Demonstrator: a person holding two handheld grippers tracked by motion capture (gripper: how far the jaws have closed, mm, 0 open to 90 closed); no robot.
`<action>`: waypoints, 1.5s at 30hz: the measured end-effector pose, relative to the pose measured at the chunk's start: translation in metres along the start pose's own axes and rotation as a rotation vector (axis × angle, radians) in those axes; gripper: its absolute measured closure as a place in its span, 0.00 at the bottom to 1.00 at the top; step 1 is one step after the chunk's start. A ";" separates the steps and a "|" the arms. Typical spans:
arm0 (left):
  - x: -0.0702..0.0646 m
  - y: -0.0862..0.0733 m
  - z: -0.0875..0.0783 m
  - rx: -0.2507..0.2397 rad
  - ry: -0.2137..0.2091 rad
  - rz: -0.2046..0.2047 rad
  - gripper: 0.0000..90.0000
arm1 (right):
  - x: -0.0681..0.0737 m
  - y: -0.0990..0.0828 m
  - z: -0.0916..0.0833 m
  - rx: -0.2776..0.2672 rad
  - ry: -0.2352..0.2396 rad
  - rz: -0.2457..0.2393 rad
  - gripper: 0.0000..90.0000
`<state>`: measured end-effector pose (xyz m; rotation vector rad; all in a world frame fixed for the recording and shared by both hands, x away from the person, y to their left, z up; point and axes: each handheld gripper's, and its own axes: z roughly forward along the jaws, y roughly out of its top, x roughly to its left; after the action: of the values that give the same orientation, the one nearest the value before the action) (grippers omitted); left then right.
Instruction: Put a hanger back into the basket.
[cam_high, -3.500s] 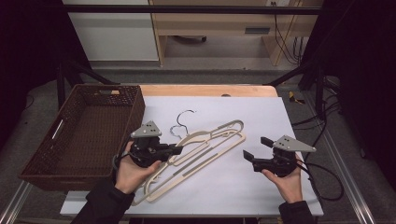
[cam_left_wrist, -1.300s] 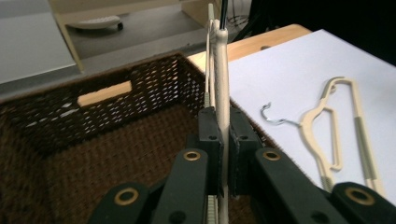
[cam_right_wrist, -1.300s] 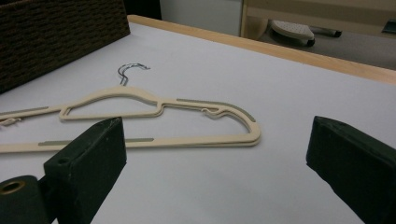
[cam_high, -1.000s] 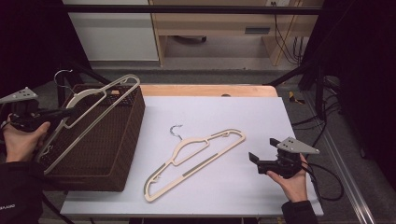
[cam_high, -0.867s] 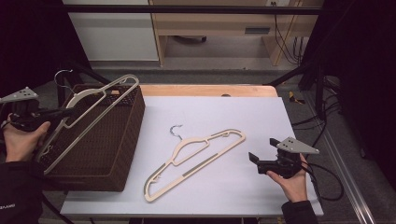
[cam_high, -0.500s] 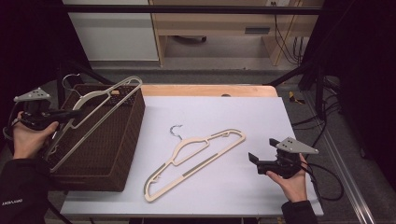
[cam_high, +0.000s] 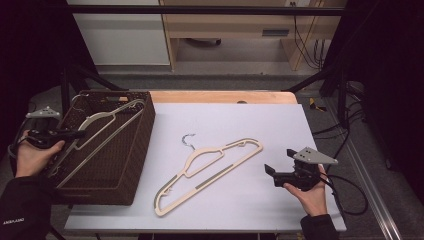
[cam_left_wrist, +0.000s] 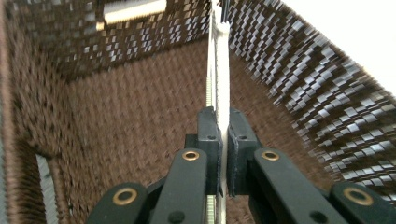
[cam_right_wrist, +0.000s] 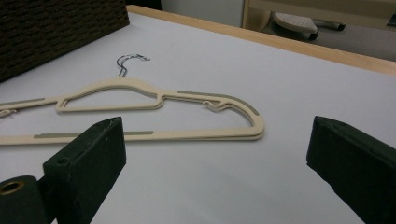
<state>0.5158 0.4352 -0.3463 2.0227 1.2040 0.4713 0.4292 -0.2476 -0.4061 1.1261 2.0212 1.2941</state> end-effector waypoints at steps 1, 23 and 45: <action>0.000 -0.002 0.004 0.009 0.006 -0.003 0.96 | 0.000 0.000 0.000 0.000 0.000 0.000 0.05; 0.004 -0.021 0.004 0.058 0.181 -0.121 0.70 | 0.000 0.001 0.000 -0.009 0.006 0.013 0.06; -0.108 -0.009 -0.023 -0.340 -0.022 -0.003 0.11 | 0.007 0.018 -0.001 -0.057 0.020 0.004 0.06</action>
<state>0.4429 0.3537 -0.3319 1.7304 1.0344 0.6065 0.4312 -0.2381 -0.3894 1.0954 1.9847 1.3614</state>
